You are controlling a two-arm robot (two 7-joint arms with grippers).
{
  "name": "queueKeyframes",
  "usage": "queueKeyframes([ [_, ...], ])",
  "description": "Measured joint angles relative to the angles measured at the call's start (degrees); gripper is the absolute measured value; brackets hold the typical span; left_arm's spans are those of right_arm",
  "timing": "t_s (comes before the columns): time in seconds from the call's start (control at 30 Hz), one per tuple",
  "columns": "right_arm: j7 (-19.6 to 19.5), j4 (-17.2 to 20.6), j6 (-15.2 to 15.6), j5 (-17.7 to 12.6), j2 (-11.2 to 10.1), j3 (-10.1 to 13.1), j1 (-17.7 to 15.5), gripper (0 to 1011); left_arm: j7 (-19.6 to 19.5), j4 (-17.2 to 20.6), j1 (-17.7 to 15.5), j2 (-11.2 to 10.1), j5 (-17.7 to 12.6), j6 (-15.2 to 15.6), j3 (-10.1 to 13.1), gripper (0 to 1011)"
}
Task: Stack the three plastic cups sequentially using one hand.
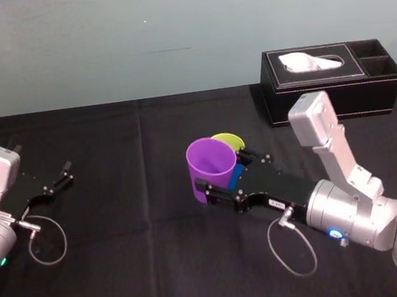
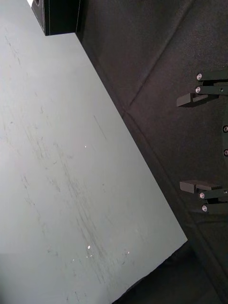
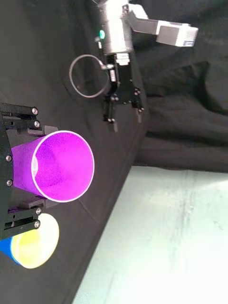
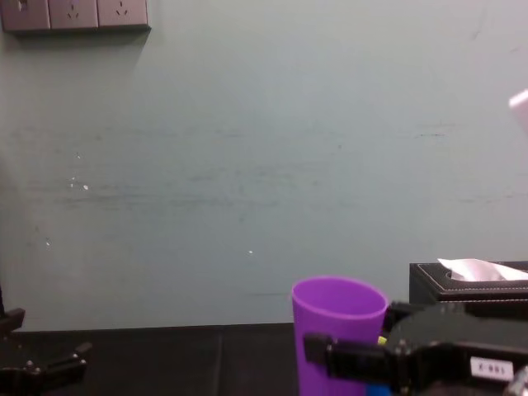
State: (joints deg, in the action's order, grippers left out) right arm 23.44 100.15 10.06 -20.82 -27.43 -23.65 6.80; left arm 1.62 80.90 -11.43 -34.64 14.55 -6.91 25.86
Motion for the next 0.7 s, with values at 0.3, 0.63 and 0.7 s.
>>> queueKeyframes([
  [0.3,-1.60,1.83,0.84,-0.83,-0.25,2.03,0.87,751,0.00,0.00,0.00,0.00,0.00,0.00,0.00,1010],
  [0.63,-2.70,0.15,1.91,-0.19,0.23,2.72,3.35,751,0.00,0.00,0.00,0.00,0.00,0.00,0.00,1010],
  [0.7,-2.85,-0.40,2.07,-0.02,0.42,2.73,3.80,751,0.00,0.00,0.00,0.00,0.00,0.00,0.00,1010],
])
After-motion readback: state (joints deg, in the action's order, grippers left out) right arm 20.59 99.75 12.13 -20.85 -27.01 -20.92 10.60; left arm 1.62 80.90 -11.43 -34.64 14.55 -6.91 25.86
